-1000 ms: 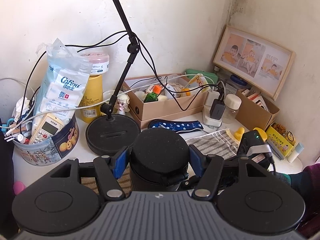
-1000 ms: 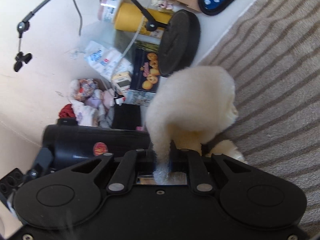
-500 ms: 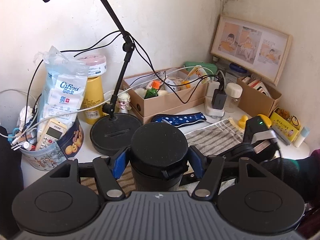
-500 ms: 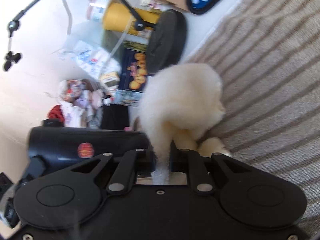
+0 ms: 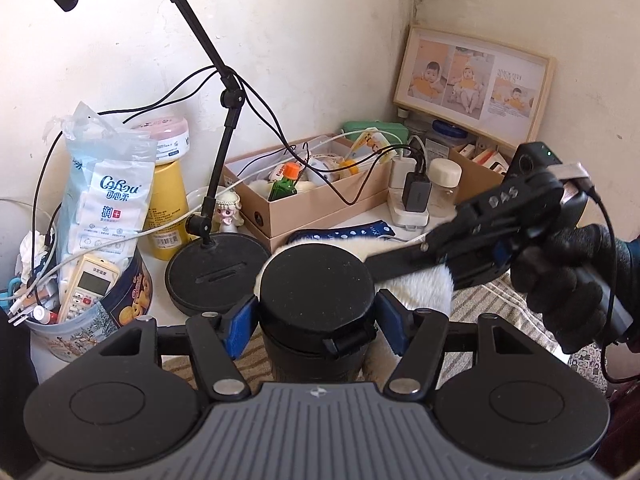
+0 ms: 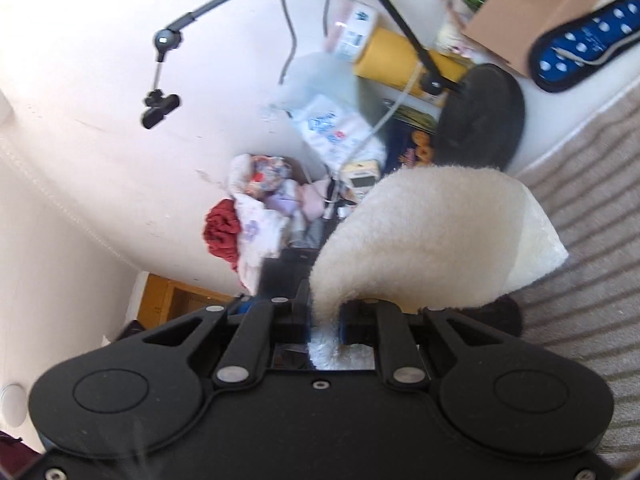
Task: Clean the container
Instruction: 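Wipe the tumbler lid again with the towel in the right gripper, then rub the towel down the tumbler's side with the right gripper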
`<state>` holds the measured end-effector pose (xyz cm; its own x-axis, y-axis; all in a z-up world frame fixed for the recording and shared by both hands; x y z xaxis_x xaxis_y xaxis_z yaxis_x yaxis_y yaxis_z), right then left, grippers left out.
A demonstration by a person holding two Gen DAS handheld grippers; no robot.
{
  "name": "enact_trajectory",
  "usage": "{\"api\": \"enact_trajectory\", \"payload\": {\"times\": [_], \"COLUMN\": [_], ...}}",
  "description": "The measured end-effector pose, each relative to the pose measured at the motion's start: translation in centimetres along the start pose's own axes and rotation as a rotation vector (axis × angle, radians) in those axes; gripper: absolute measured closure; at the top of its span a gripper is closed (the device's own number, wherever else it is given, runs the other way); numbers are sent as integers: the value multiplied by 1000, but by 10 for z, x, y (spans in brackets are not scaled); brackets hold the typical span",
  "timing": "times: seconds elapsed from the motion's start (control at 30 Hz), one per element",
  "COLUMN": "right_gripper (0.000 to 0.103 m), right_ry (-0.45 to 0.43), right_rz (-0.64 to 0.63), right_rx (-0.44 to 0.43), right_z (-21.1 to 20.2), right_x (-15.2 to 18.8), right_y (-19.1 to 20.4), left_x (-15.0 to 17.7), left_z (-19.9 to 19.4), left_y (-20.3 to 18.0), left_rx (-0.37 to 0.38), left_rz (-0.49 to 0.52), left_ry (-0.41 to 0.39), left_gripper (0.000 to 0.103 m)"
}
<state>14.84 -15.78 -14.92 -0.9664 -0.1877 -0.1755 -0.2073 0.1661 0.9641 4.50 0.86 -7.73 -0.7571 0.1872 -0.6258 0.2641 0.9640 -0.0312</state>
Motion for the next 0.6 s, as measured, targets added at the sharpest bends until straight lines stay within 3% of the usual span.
{"api": "enact_trajectory", "payload": {"times": [0.27,0.6], "right_gripper": [92,92], "right_ry": [-11,-2], "right_rz": [-67,57], "right_rx": [-83,57], "right_z": [-6,6], "right_x": [-6,8], "right_y": [36,-19], "left_x": [2,0], "left_z": [-1,1], "left_y": [-1,4], "left_rx": [-1,-21], "left_rz": [-5,-15], "left_ry": [-2,4], "left_gripper": [40,40]}}
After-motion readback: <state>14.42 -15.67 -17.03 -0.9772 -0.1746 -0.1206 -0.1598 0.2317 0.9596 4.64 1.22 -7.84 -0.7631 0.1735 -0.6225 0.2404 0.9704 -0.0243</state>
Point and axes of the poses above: each gripper's, at about its wrist camera, not at the fingertips, and z roughly the way its jaws point, y to its left, x to its underside, the point moved 5 cm from there along z, roughly the way its jaws point, and after that the axes turned 13 degrees about y, right-handed, at the moved point
